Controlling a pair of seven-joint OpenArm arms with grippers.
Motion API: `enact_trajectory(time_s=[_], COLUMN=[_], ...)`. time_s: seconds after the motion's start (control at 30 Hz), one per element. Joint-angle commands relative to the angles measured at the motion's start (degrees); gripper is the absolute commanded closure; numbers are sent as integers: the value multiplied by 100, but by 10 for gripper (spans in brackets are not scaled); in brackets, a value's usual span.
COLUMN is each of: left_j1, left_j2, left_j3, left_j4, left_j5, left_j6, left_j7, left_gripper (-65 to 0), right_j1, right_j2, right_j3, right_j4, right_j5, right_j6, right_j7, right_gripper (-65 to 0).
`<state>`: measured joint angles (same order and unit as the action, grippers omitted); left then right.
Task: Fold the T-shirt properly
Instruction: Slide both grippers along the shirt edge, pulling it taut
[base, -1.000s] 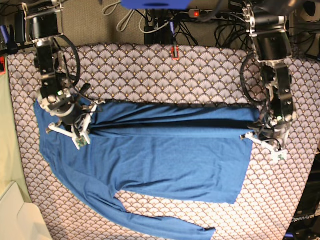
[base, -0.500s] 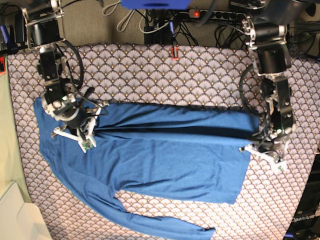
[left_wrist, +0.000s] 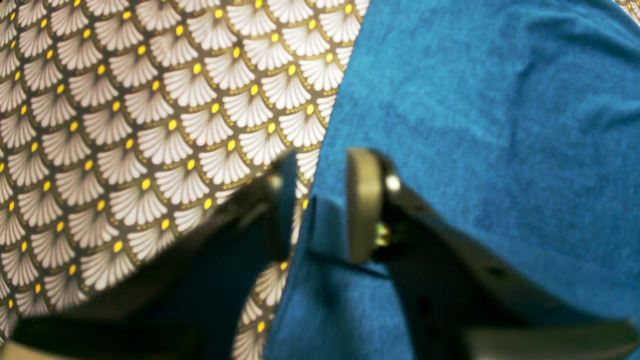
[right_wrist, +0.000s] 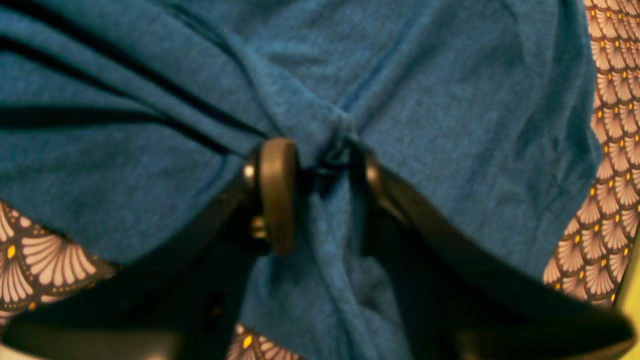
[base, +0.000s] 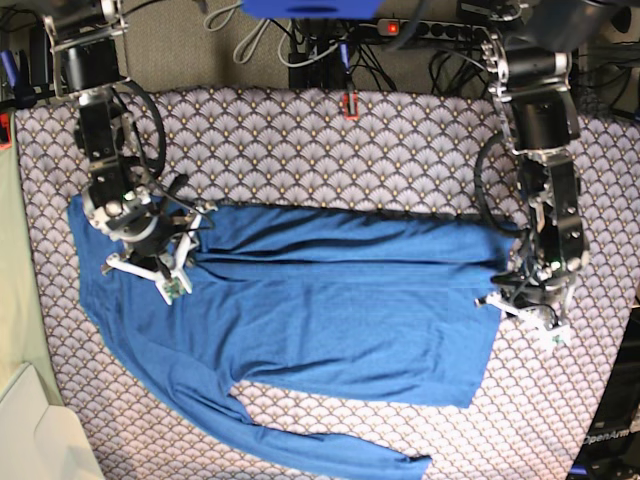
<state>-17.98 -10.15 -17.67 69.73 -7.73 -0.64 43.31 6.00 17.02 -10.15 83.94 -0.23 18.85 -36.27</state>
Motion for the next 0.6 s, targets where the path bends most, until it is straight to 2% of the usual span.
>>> enact_trajectory(time_s=[0.0, 0.13, 0.27, 0.37, 0.57], left_j1=[-167, -167, -88, 387, 1116], left_j2=[-62, -70, -70, -53, 184], left_j3=[-13, -13, -22, -31, -57], left_j4=[152, 152, 301, 679, 1092], left_j5=[-23, -41, -41, -49, -49], left_j6=[-1, -10, -10, -10, -10], left_j7=[-107, -63, -54, -63, -98], left_gripper=[-208, -262, -366, -420, -424], right_j1=[117, 99, 90, -86, -508], right_j2=[61, 70, 158, 202, 193], right_j3=[35, 70, 88, 149, 510], right_j4=[111, 129, 147, 357, 911], right_j5=[-17, -17, -17, -17, -17], right_j6=[-52, -52, -52, -52, -52], right_j7=[89, 89, 89, 89, 89], right_gripper=[-251, -293, -293, -293, -293])
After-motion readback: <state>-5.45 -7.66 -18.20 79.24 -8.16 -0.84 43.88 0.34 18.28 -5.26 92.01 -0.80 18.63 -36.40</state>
